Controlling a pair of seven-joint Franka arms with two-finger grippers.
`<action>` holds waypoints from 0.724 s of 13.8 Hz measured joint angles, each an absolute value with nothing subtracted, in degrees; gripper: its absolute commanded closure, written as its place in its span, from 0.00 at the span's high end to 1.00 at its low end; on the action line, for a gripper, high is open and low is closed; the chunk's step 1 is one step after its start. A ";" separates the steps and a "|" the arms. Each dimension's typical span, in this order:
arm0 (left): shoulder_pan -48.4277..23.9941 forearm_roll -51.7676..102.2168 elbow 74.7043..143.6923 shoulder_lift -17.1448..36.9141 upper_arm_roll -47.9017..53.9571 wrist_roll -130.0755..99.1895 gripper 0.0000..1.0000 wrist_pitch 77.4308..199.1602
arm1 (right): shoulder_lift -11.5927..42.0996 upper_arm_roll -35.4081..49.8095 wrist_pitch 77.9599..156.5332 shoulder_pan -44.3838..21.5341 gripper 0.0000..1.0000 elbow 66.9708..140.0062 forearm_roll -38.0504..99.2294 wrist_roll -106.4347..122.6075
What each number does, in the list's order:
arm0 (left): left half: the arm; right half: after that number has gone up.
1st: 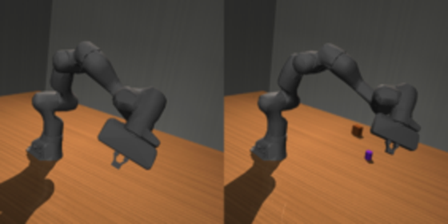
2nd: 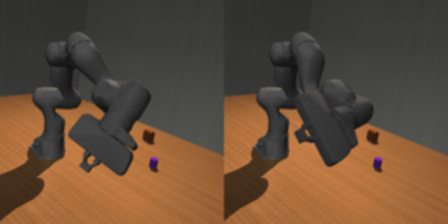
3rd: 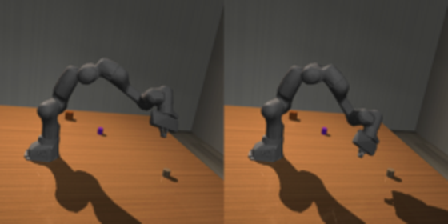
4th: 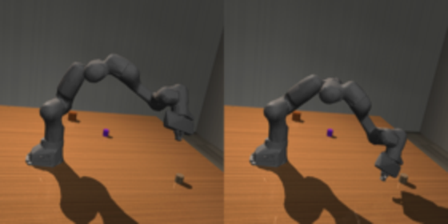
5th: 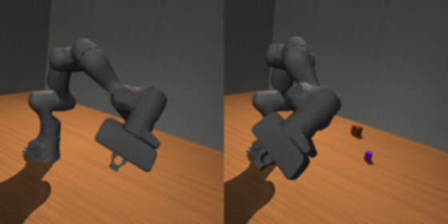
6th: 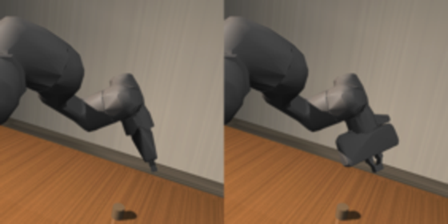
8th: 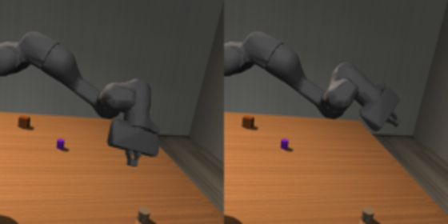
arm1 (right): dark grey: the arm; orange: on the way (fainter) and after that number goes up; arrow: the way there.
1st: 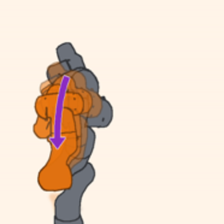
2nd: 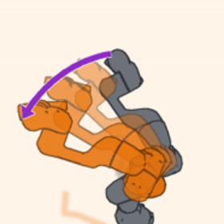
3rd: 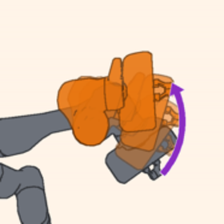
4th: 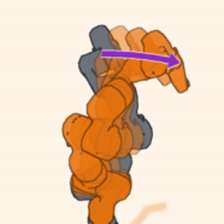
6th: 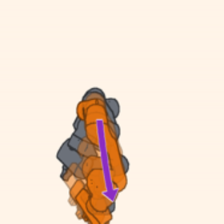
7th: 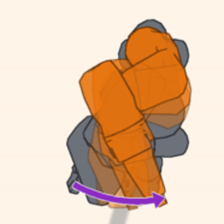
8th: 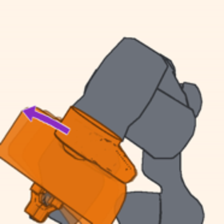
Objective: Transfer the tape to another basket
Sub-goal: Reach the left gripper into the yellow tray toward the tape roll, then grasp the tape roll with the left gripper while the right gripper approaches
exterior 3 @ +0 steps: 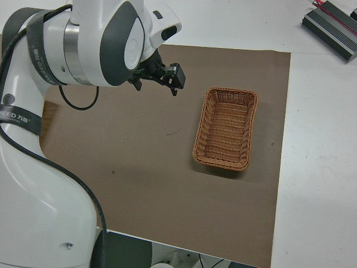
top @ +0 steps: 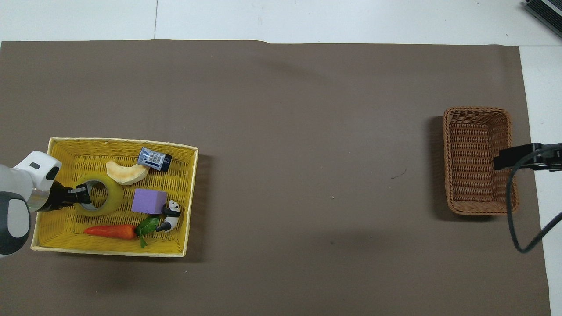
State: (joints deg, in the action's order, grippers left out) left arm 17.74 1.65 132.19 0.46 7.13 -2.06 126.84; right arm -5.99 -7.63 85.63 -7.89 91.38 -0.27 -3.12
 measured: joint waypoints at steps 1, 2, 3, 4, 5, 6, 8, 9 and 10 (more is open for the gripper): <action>17.72 1.65 129.99 0.27 7.19 -1.87 0.00 123.98 | -5.99 -7.63 85.63 -7.89 1.00 91.38 -0.27 -3.12; 17.67 1.65 127.52 0.04 7.30 -1.69 0.00 120.75 | -6.00 -7.60 85.63 -7.92 1.00 91.38 -0.26 -3.12; 17.47 1.66 124.51 -0.23 7.53 -1.55 0.00 117.21 | -6.02 -7.53 85.74 -8.03 1.00 91.37 -0.07 -3.12; 17.12 1.67 121.66 -0.50 7.79 -1.54 0.00 114.39 | -6.02 -7.46 86.48 -8.23 1.00 91.39 1.34 -3.11; 16.70 1.67 119.42 -0.71 7.96 -1.54 0.00 112.38 | -6.03 -7.40 87.68 -8.44 1.00 91.40 3.52 -3.11; 16.42 1.67 117.73 -0.83 8.19 -1.54 0.00 110.99 | -6.02 -7.25 88.46 -8.67 1.00 91.40 5.12 -3.12; 15.85 1.69 114.92 -0.85 8.36 -1.55 0.00 108.85 | -6.01 -5.52 89.26 -8.74 1.00 91.49 6.51 -3.12; 15.48 1.73 113.74 -0.84 8.39 -1.55 0.00 107.99 | -5.99 -4.26 90.02 -8.77 1.00 91.62 7.35 -3.11; 15.08 1.80 112.62 -0.83 8.46 -1.55 0.00 107.18 | -5.94 -3.08 90.59 -8.81 1.00 91.78 8.49 -3.12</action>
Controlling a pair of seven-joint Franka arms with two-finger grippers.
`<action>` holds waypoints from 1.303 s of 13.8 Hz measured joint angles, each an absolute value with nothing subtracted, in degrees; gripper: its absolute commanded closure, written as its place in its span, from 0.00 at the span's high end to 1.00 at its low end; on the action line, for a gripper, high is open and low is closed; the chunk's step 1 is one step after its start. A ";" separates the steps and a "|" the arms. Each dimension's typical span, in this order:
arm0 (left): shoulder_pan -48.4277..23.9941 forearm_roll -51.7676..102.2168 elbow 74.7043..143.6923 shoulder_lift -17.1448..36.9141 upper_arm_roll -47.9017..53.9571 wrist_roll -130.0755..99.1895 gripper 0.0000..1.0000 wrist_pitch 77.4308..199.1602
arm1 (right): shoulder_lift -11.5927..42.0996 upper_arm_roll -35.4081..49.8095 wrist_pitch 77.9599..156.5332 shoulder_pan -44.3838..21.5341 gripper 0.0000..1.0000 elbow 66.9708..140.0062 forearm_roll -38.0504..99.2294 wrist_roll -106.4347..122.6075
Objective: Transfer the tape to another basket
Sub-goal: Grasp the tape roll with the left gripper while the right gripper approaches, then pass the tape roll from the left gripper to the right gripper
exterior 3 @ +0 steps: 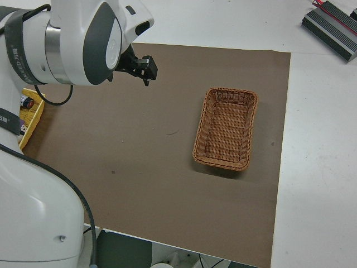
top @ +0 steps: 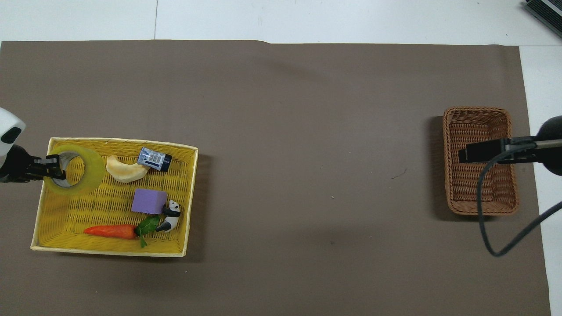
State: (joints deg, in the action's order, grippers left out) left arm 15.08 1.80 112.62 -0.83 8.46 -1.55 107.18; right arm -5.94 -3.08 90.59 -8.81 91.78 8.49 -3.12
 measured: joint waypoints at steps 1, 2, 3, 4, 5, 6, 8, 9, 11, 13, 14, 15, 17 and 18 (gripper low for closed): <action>14.58 1.90 111.49 -0.82 8.52 -1.55 0.00 106.29 | -5.90 -2.17 91.20 -8.87 1.00 92.05 9.93 -3.12; 13.85 2.28 110.24 -0.82 8.52 -1.55 0.00 105.19 | -5.85 -1.48 92.24 -8.88 1.00 92.47 12.11 -3.12; 12.99 3.18 108.98 -0.82 8.58 -1.60 0.00 104.02 | -5.78 -0.87 93.78 -8.90 1.00 92.93 14.27 -3.60; 12.04 4.45 107.93 -0.83 8.62 -1.81 0.00 103.13 | -5.60 -0.15 95.15 -8.88 1.00 93.23 15.70 -5.16; 10.78 5.39 107.17 -0.82 8.64 -2.78 0.00 102.61 | -5.38 1.10 95.95 -8.88 1.00 93.35 16.51 -7.83; 9.11 5.95 106.70 -0.82 8.76 -4.48 0.00 102.50 | -5.15 3.01 96.73 -8.91 1.00 93.46 16.90 -10.84; 5.67 8.58 106.53 -0.81 9.10 -6.62 0.00 102.50 | -4.16 6.69 99.05 -9.11 1.00 93.85 19.53 -13.78; 4.08 11.10 106.53 -0.80 9.23 -7.07 0.00 102.50 | -3.32 8.30 100.66 -9.25 1.00 94.03 20.76 -14.18; 1.83 16.55 106.52 -0.79 9.49 -7.15 0.00 102.51 | -1.39 11.26 103.49 -9.37 1.00 94.35 22.64 -14.22; 0.20 21.78 106.50 -0.79 9.67 -6.06 0.00 102.59 | 0.33 13.23 106.36 -9.40 1.00 94.89 25.95 -14.22; -0.25 24.41 106.49 -0.79 9.77 -4.49 0.00 102.60 | 0.98 14.08 108.45 -9.41 1.00 95.63 27.81 -14.22; -0.55 26.68 106.49 -0.79 9.81 -2.51 0.00 102.60 | 1.40 14.91 110.64 -9.41 1.00 96.67 30.06 -14.22; -1.50 29.81 106.49 -0.79 9.95 0.13 0.00 102.61 | 1.77 16.76 115.17 -9.43 1.00 99.03 33.70 -14.22; -2.26 30.97 106.48 -0.79 10.03 0.56 0.00 102.75 | 1.87 17.89 117.86 -9.44 1.00 100.21 35.23 -14.23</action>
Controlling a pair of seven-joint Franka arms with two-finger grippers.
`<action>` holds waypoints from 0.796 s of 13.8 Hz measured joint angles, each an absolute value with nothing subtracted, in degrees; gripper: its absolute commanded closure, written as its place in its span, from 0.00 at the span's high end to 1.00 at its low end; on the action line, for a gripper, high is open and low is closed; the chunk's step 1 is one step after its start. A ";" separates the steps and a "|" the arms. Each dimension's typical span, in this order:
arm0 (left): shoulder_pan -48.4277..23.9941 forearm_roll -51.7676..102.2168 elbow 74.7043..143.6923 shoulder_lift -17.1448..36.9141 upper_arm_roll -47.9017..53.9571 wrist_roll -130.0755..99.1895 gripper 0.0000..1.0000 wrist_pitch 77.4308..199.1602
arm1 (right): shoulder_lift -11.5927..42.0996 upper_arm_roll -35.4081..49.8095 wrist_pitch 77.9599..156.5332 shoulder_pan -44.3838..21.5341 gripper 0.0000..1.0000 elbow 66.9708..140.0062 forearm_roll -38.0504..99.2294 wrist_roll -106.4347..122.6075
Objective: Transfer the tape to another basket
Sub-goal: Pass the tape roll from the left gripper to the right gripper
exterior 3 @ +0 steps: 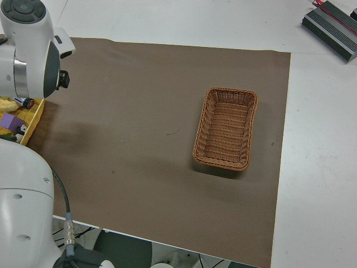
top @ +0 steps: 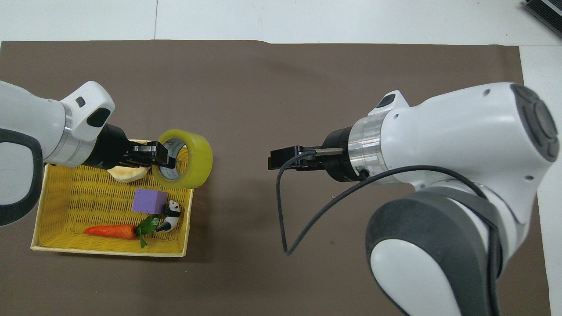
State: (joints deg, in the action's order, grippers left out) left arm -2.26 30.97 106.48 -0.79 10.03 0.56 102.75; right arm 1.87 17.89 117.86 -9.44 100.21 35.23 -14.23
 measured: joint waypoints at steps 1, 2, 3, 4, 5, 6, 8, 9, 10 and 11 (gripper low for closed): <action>-3.31 31.61 106.46 -0.79 10.09 0.72 0.00 103.13 | 1.96 19.01 120.68 -9.47 1.00 101.37 36.79 -14.29; -4.60 31.96 106.46 -0.79 10.16 0.72 0.00 103.79 | 2.07 19.87 123.26 -9.53 1.00 102.38 38.59 -14.31; -5.84 32.37 106.45 -0.80 10.21 0.72 0.00 104.24 | 2.26 20.58 125.43 -9.63 1.00 103.10 40.29 -14.32; -6.78 33.10 106.45 -0.79 10.28 0.72 0.00 104.64 | 2.47 21.25 127.24 -9.70 1.00 103.60 41.59 -14.43; -7.46 34.03 106.45 -0.80 10.31 0.72 0.00 105.14 | 2.69 21.80 128.31 -9.79 1.00 103.97 42.11 -14.79; -7.90 35.06 106.45 -0.80 10.33 0.72 0.00 105.77 | 2.81 22.08 128.69 -9.93 1.00 104.32 42.18 -15.18; -8.57 36.79 106.44 -0.81 10.46 0.72 0.00 106.69 | 2.81 22.13 128.73 -10.07 0.98 104.89 42.18 -14.97; -8.78 37.66 106.44 -0.82 10.56 0.72 0.00 106.96 | 2.81 22.13 128.73 -10.09 0.76 105.04 42.18 -14.45; -8.80 38.20 106.44 -0.83 10.70 0.72 0.00 107.16 | 2.81 22.13 128.73 -10.09 0.53 105.10 42.18 -13.98; -8.80 38.50 106.44 -0.84 10.80 0.72 0.00 107.27 | 2.81 22.13 128.73 -10.09 0.30 105.11 42.18 -13.88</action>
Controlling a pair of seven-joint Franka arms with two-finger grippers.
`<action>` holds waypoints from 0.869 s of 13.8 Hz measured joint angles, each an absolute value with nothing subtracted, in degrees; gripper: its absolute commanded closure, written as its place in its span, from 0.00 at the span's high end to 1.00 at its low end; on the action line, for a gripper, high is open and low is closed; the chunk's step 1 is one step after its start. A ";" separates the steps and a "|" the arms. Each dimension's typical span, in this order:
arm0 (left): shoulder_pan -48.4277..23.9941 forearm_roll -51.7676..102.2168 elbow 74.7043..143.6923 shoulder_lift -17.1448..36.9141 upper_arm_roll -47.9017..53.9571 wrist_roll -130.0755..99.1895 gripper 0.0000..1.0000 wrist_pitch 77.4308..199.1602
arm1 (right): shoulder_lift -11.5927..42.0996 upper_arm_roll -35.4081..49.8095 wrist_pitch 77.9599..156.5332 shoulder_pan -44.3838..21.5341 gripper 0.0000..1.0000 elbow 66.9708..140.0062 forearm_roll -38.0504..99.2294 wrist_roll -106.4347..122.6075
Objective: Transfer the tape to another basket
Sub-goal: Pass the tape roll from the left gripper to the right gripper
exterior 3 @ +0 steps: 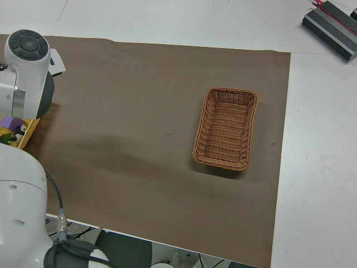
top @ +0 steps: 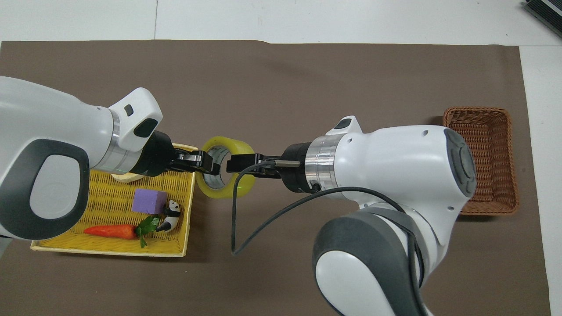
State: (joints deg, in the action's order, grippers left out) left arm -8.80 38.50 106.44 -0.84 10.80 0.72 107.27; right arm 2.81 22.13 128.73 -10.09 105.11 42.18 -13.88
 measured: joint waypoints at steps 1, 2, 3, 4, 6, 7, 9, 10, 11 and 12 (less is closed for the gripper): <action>-8.80 38.61 106.44 -0.84 10.91 0.72 0.00 107.30 | 2.81 22.13 128.73 -10.09 0.17 105.11 42.18 -13.88; -8.81 38.65 106.44 -0.84 11.00 0.72 0.00 107.31 | 2.80 22.13 128.73 -10.09 0.08 105.10 42.20 -13.92; -8.81 38.65 106.45 -0.79 11.17 0.72 0.16 107.36 | 2.69 22.15 128.75 -10.13 0.00 104.93 42.40 -14.03; -8.83 39.04 106.41 -0.82 11.31 0.72 0.77 107.47 | 2.57 22.14 128.75 -10.14 0.00 104.92 42.41 -14.18; -8.88 39.36 106.02 -0.99 11.52 0.45 1.00 107.55 | 2.59 22.03 128.82 -10.11 0.00 104.94 42.41 -14.94; -8.88 39.36 105.86 -1.30 11.52 -0.64 1.00 107.63 | 2.59 21.89 128.82 -10.04 0.00 104.96 42.41 -15.28; -8.87 39.36 105.65 -2.42 11.46 -4.59 1.00 108.04 | 2.59 21.74 128.82 -9.91 0.00 104.96 42.41 -15.36; -8.87 39.37 105.64 -2.92 11.43 -6.36 1.00 108.47 | 2.59 21.70 128.82 -9.86 0.00 104.96 42.41 -15.37; -8.87 39.46 105.65 -3.25 11.44 -8.11 1.00 109.12 | 2.57 21.65 128.82 -9.84 0.00 104.96 42.41 -15.37; -8.87 39.69 105.66 -3.34 11.45 -9.60 1.00 109.81 | 2.50 21.55 128.83 -9.79 0.00 104.96 42.41 -15.38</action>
